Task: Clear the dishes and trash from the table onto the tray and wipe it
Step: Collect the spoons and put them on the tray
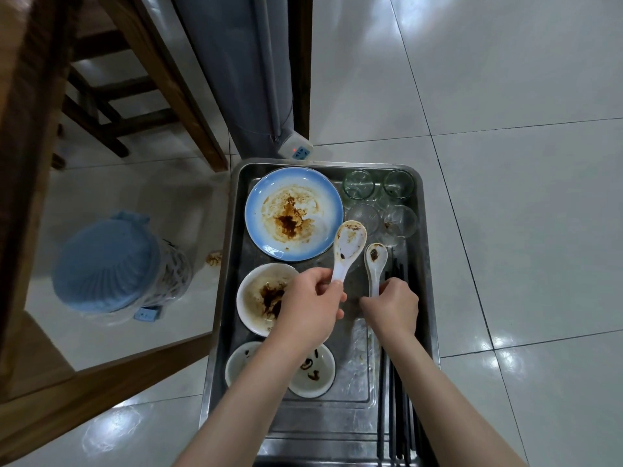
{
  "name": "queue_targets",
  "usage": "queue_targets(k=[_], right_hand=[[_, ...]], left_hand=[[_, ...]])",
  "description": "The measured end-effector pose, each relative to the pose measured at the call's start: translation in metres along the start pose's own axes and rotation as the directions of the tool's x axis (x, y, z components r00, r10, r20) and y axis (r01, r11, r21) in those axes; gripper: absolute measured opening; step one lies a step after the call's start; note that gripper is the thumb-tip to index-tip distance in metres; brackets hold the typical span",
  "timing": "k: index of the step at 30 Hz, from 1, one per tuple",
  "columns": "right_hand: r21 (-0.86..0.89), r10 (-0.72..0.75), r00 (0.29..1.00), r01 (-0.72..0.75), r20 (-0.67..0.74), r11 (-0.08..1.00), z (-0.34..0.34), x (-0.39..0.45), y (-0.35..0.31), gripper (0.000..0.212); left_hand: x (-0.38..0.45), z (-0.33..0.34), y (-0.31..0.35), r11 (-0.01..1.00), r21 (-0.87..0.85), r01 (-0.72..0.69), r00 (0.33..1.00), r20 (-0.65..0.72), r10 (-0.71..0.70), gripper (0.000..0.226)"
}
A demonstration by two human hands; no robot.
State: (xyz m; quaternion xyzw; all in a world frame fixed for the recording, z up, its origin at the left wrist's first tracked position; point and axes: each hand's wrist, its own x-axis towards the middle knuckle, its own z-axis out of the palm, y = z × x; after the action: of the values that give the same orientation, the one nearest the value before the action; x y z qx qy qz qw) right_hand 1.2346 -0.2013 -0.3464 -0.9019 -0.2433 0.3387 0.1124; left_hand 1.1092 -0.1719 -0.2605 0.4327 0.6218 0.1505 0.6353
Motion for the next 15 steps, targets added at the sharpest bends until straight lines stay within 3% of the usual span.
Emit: queue_targets(k=[15], right_hand=[[-0.084,-0.044,0.999,0.043,-0.012,0.996,-0.014,0.005,0.005,0.026]], left_hand=[[0.005,0.004,0.001,0.998,-0.01,0.065,0.998,-0.017,-0.065,0.016]])
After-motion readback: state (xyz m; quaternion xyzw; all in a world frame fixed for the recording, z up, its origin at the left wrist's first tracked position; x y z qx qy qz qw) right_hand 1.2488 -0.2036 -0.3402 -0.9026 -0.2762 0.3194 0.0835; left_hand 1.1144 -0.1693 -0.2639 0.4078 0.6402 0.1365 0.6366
